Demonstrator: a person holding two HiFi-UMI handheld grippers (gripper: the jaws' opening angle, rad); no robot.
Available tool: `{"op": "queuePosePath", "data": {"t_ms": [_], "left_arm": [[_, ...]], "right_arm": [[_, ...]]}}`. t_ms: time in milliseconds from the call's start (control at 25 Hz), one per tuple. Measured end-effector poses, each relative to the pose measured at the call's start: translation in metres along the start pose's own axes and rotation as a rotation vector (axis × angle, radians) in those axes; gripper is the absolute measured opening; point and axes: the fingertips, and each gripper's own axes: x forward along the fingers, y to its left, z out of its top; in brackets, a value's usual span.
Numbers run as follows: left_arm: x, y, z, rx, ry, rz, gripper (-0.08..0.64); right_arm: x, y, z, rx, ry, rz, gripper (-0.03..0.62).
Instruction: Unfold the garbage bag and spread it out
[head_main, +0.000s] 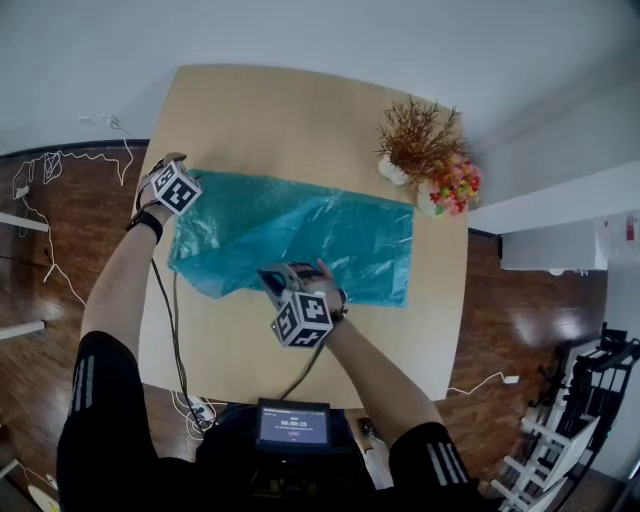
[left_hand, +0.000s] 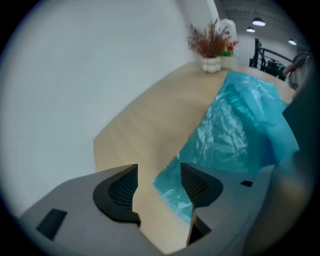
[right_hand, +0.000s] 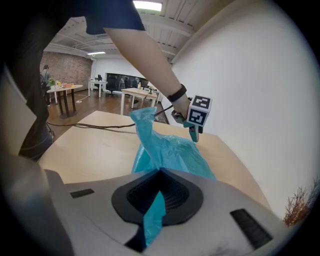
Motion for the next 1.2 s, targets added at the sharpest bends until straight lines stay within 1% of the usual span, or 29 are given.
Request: {"op": "queuePosePath", "data": {"t_ms": [40, 80, 120, 160, 200, 240, 280, 320, 440, 560, 680, 840, 1040, 1200], "left_arm": [[-0.016, -0.011, 0.015, 0.022, -0.066, -0.037, 0.275], [-0.029, -0.026, 0.026, 0.068, -0.12, -0.088, 0.273], [-0.038, -0.043, 0.031, 0.134, -0.152, -0.139, 0.27], [-0.042, -0.06, 0.029, 0.214, -0.156, -0.175, 0.27], [-0.041, -0.072, 0.022, 0.292, -0.135, -0.191, 0.261], [-0.036, -0.081, 0.011, 0.351, -0.1, -0.194, 0.252], [-0.031, -0.087, 0.0, 0.385, -0.064, -0.194, 0.25], [-0.024, -0.09, -0.011, 0.395, -0.035, -0.195, 0.251], [-0.007, -0.091, -0.036, 0.376, 0.012, -0.193, 0.25], [-0.007, -0.09, -0.038, 0.375, -0.005, -0.16, 0.235], [-0.007, -0.091, -0.04, 0.422, -0.015, -0.113, 0.233], [-0.003, -0.095, -0.044, 0.434, -0.009, -0.102, 0.222], [0.003, -0.094, -0.051, 0.451, 0.002, -0.085, 0.219], [0.003, -0.095, -0.052, 0.473, 0.01, -0.077, 0.213]], "right_arm": [[0.0, -0.001, 0.002, -0.003, -0.004, -0.002, 0.017], [-0.001, -0.003, 0.004, -0.006, -0.008, -0.003, 0.017], [-0.002, -0.004, 0.006, -0.01, -0.01, -0.005, 0.017], [-0.004, -0.004, 0.007, -0.014, -0.012, -0.006, 0.017], [-0.006, -0.004, 0.008, -0.018, -0.013, -0.007, 0.017], [-0.009, -0.003, 0.009, -0.02, -0.014, -0.006, 0.017], [-0.013, -0.001, 0.011, -0.023, -0.016, -0.006, 0.017], [-0.016, 0.002, 0.014, -0.025, -0.019, -0.005, 0.017], [-0.024, 0.011, 0.022, -0.021, -0.031, 0.002, 0.017], [-0.036, 0.028, 0.025, -0.014, -0.04, 0.018, 0.017], [-0.047, 0.051, 0.025, -0.003, -0.041, 0.037, 0.017], [-0.058, 0.078, 0.025, 0.039, -0.046, 0.065, 0.017], [-0.063, 0.116, 0.034, 0.106, -0.078, 0.134, 0.017], [-0.059, 0.156, 0.039, 0.126, -0.082, 0.227, 0.017]]}}
